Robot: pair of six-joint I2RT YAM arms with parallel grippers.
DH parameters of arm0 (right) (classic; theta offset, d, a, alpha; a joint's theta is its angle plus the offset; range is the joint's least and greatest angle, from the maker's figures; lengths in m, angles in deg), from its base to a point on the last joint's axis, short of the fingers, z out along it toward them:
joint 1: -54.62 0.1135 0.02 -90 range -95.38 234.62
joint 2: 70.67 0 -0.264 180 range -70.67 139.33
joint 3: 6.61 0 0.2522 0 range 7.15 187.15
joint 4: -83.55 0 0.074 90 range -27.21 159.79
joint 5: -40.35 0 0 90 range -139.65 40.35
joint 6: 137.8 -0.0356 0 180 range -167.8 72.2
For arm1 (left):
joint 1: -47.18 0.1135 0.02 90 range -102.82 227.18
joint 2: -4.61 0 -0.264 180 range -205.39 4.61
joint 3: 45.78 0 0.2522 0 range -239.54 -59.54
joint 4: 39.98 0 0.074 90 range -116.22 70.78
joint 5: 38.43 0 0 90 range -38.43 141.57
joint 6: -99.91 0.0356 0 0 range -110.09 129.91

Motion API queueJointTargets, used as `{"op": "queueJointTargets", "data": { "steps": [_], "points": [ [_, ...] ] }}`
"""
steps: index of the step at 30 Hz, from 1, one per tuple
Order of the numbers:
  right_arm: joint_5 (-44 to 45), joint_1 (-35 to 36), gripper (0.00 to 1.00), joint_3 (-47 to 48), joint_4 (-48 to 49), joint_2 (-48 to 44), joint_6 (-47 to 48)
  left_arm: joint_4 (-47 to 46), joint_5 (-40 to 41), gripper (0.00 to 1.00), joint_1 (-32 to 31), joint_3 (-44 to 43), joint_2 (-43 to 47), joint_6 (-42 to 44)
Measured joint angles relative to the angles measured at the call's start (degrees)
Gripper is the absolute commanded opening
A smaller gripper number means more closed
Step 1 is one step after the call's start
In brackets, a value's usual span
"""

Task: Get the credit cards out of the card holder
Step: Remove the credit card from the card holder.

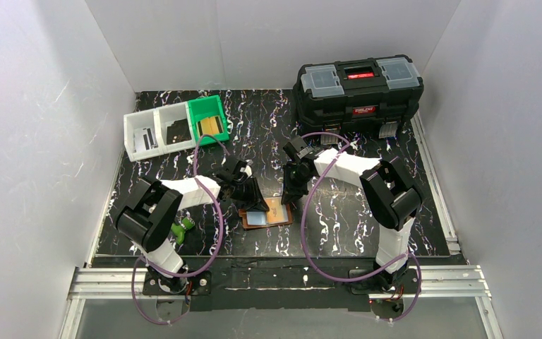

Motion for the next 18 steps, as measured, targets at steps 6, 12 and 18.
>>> {"op": "queueJointTargets", "data": {
  "steps": [6,12,18],
  "points": [
    [0.02,0.02,0.16,-0.02,0.0,0.02,-0.09,-2.94,-2.83,0.0,1.58,1.98,0.0,-1.34],
    [-0.31,0.04,0.15,-0.04,0.3,0.23,-0.42,-6.03,-4.98,0.0,2.88,4.29,0.2,-2.25],
    [-1.52,0.11,0.15,-0.65,1.23,0.28,-1.19,-6.96,-6.2,0.0,4.35,5.83,0.86,-2.33]
  ]
}}
